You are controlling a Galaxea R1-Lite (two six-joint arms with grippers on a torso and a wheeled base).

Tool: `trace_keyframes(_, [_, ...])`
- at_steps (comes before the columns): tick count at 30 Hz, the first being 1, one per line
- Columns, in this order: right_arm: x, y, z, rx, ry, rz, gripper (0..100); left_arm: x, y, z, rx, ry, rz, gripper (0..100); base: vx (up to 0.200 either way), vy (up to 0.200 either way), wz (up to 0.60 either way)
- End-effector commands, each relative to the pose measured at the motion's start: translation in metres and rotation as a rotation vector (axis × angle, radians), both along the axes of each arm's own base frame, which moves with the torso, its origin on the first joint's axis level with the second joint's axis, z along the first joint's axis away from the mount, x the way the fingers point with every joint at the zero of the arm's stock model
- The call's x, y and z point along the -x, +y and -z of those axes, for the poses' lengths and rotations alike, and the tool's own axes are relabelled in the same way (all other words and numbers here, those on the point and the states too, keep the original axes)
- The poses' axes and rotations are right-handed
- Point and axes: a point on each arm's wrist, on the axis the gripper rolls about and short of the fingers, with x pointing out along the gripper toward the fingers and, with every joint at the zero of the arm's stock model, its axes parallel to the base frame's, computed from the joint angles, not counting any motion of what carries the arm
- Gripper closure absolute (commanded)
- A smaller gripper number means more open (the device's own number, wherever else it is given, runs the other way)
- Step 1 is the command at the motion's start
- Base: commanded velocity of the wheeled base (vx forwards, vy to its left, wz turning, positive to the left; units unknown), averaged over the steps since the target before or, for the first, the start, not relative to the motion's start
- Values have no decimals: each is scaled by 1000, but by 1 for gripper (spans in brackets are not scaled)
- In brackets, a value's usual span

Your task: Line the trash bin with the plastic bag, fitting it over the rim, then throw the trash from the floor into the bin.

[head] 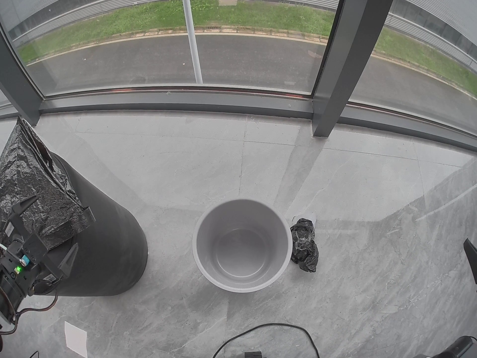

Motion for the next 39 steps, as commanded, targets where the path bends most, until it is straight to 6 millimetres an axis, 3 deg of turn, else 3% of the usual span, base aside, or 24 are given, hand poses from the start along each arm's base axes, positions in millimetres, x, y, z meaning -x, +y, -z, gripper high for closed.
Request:
trace_keyframes(1, [-1, 0, 2, 0, 10, -2, 0, -20, -11, 9, -8, 52, 32, 0, 0, 0, 0])
trace_keyframes(24, [1, 0, 7, -3, 13, -2, 0, -37, -16, 6, 2, -1, -5, 0, 0, 0, 0])
trace_keyframes(39, [7, 0, 7, -6, -20, -6, 0, -65, -8, 2, 27, -68, -118, 0, 0, 0, 0])
